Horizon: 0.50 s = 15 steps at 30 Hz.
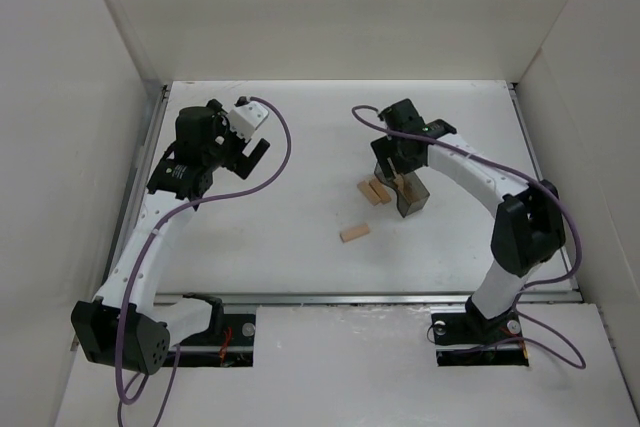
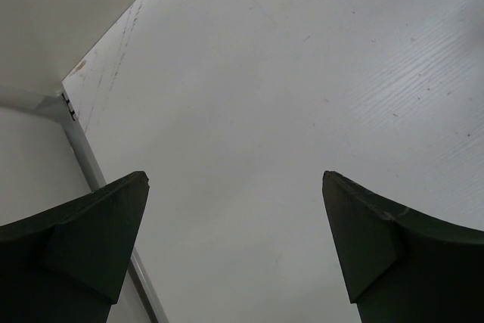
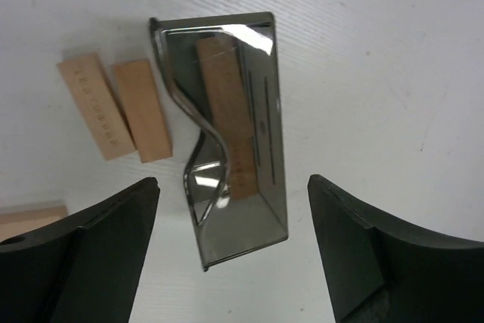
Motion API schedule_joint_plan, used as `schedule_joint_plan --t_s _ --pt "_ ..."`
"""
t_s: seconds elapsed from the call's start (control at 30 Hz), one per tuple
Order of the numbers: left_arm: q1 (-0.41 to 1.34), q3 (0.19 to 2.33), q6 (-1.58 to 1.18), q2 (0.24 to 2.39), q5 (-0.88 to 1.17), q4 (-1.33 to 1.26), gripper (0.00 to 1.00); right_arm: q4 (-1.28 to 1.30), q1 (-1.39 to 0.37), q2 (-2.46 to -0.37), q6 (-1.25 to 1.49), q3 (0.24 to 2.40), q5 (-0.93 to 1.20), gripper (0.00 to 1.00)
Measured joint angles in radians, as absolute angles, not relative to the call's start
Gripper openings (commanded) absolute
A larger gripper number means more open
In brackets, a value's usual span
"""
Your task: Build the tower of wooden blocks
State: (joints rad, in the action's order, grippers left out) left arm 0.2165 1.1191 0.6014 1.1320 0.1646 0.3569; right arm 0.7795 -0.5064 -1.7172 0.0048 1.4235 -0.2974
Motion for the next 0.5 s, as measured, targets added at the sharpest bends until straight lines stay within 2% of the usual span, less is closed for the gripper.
schedule_joint_plan --t_s 0.3,0.43,0.5 --pt "0.216 1.119 0.601 1.132 0.164 0.358 0.99 0.723 -0.46 -1.833 -0.03 1.431 -0.229 0.77" --pt "0.216 1.119 0.601 1.132 0.161 0.365 0.99 0.716 -0.434 -1.844 -0.033 1.448 -0.222 0.64" --pt "0.216 1.119 0.601 1.132 0.16 0.367 0.99 0.716 -0.415 -1.85 -0.029 1.46 -0.207 0.61"
